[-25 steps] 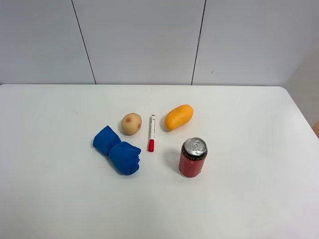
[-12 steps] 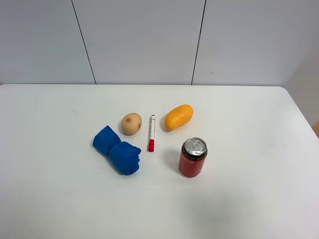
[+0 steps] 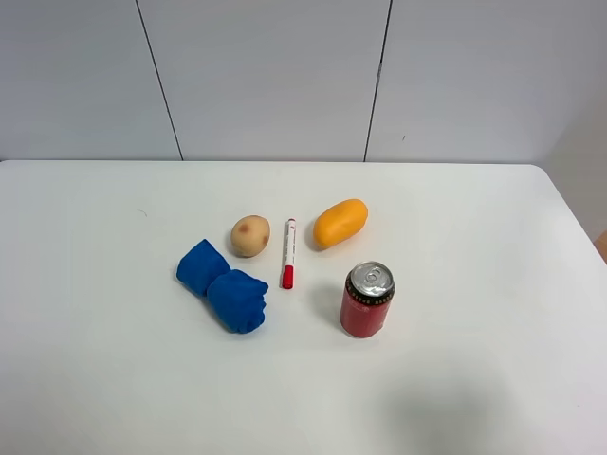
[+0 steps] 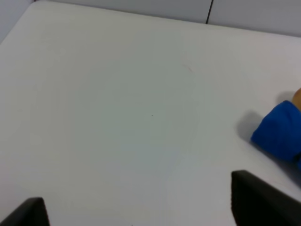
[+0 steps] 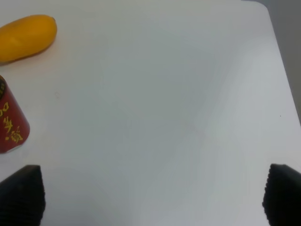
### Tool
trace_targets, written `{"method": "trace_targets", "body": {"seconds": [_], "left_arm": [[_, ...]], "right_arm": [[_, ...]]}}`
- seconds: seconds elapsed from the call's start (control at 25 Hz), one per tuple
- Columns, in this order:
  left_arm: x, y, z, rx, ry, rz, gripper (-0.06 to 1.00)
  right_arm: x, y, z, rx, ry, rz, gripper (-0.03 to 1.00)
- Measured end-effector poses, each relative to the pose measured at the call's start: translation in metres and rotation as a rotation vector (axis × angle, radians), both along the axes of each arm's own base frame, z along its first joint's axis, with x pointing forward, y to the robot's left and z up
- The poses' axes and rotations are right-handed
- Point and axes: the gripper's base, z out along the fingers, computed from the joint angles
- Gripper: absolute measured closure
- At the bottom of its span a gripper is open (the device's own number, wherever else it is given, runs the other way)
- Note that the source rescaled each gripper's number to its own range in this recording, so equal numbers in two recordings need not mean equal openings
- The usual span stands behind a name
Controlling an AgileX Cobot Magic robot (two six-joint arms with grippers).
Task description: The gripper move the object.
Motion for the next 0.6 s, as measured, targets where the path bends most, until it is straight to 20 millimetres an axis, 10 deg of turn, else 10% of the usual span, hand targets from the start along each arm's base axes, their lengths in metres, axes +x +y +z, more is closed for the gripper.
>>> {"method": "trace_targets", "body": {"seconds": [0.6], "left_arm": [[0.0000, 0.0000, 0.0000, 0.000, 0.000, 0.000, -0.06]], "right_arm": [[0.0024, 0.0007, -0.0026, 0.013, -0.002, 0.001, -0.03]]}}
